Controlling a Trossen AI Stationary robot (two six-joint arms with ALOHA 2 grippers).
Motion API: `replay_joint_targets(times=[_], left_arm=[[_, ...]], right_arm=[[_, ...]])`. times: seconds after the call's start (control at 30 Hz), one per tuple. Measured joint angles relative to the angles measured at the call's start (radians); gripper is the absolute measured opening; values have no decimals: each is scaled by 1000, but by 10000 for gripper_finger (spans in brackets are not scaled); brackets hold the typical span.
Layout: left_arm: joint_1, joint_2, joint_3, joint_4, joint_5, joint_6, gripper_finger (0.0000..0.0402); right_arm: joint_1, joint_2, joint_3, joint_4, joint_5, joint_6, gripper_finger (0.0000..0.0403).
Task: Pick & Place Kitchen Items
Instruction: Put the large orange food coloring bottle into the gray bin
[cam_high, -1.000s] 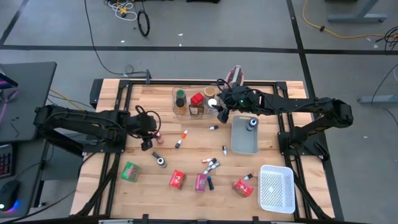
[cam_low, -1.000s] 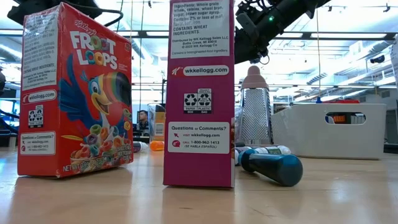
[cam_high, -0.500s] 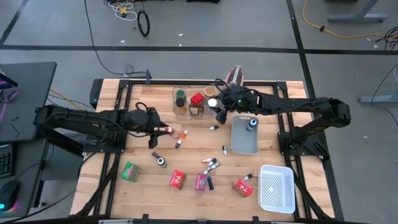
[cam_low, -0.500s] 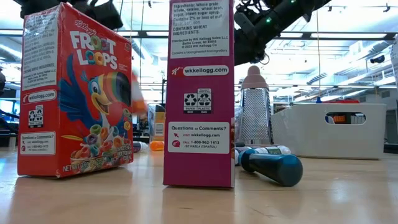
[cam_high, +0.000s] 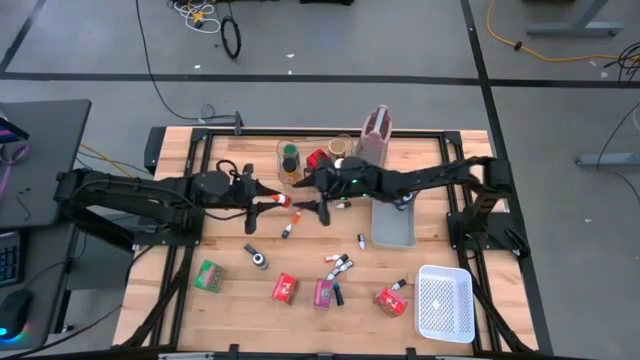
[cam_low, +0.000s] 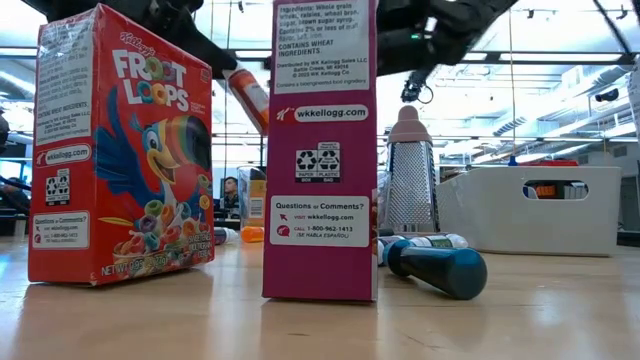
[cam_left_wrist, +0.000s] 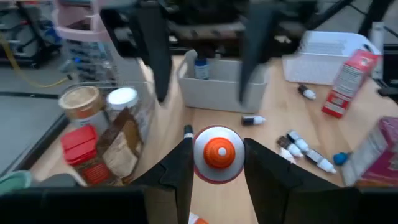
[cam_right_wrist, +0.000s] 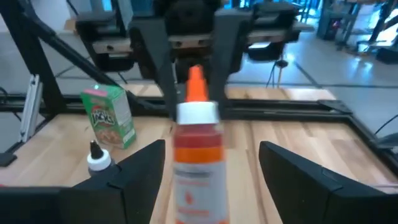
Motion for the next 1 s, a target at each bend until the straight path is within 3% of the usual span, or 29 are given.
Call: replay_joint_targets(times=[0.33,0.7,0.83,1.0], left_arm=[[0,54,2,3,-43,-28,124],[0,122,21,34,-55,-3,124],[0,122,28,26,-64,0,123],[-1,114,42,53,-65,0,129]], right_arm=[[13,120,263,-304,46,-72,229],[12,132,284,-396,45,-80,192],[14,131,286,-415,46,-101,202],[16,143,278,-459,72,-125,243]])
